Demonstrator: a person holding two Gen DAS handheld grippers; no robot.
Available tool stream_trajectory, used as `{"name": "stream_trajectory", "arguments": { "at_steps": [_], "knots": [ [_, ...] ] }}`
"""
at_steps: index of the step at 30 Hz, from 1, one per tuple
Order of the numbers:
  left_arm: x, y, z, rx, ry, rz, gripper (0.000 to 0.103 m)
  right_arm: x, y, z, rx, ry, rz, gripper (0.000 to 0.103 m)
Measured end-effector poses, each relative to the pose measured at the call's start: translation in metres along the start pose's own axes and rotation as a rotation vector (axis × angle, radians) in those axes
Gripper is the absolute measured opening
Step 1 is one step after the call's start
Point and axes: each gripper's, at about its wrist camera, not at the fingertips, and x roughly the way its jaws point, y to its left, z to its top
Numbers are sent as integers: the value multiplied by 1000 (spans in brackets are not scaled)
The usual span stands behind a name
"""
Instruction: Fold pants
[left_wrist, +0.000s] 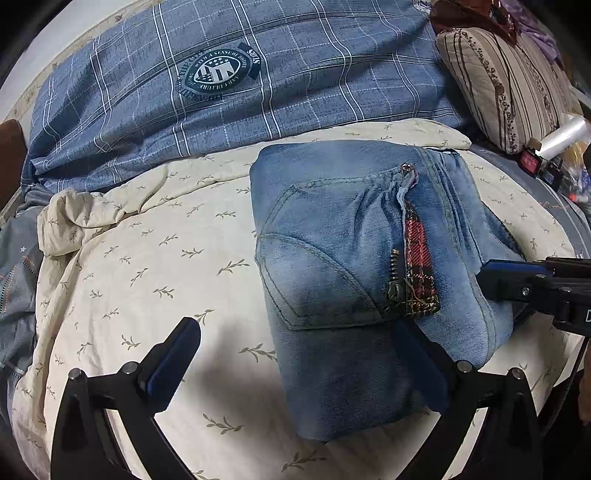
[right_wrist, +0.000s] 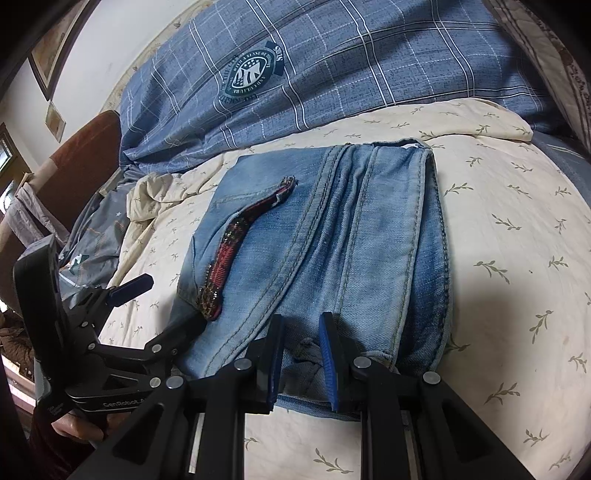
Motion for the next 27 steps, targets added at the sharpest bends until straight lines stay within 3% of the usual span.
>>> {"name": "stream_trajectory", "arguments": {
  "at_steps": [22,27],
  "knots": [
    [-1,3,0,-6,-2,-2,103,-4,-1,0,12,-13,17,23],
    [-2,2,1,-7,-6,1,103,-8,3,1,-3,-25,23,30]
  ]
}}
